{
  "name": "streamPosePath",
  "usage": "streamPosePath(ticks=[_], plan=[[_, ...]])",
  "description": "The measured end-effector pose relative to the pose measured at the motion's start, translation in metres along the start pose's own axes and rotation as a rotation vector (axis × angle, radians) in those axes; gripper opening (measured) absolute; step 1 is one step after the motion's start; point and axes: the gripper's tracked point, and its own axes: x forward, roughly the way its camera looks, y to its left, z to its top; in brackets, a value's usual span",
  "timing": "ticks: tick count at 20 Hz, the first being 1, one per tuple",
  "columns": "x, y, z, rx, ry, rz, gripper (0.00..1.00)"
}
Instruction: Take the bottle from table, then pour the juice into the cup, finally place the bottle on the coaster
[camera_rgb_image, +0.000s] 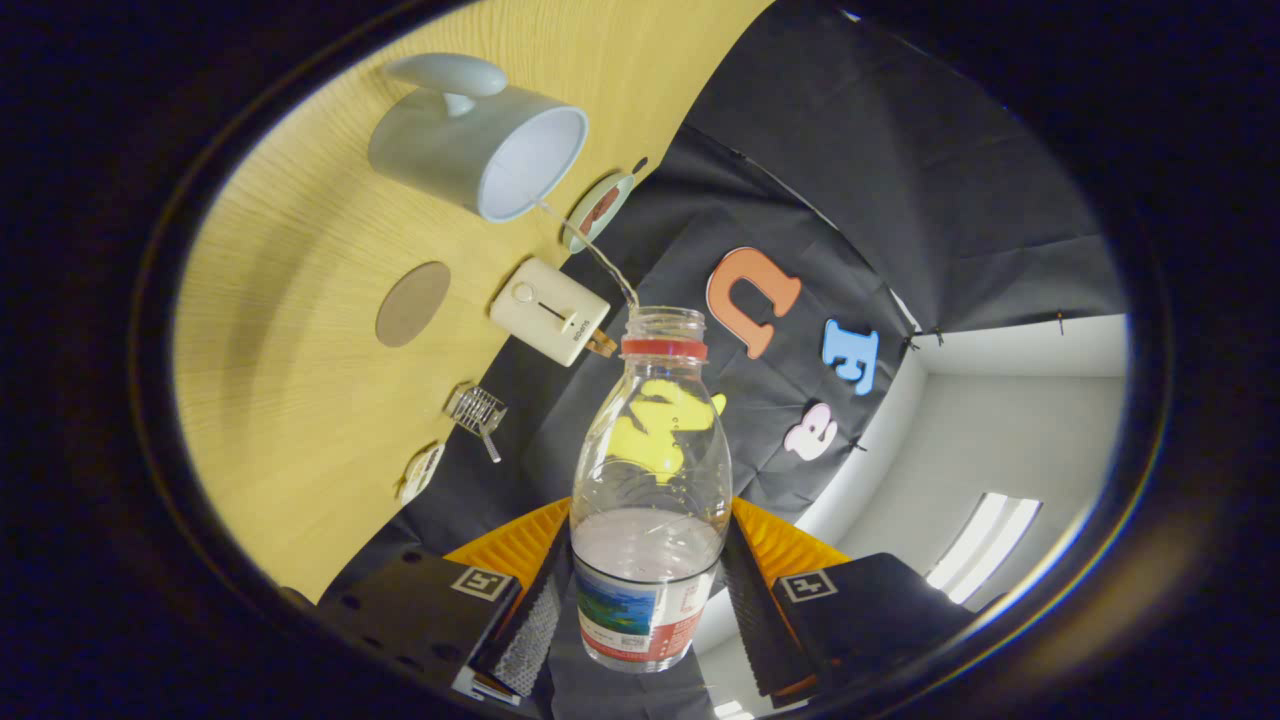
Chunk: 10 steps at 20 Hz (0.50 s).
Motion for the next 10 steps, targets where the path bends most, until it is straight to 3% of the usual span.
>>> streamPosePath(ticks=[10], plan=[[0.002,-0.0044,0.0005,-0.041,-0.006,-0.042,0.82]])
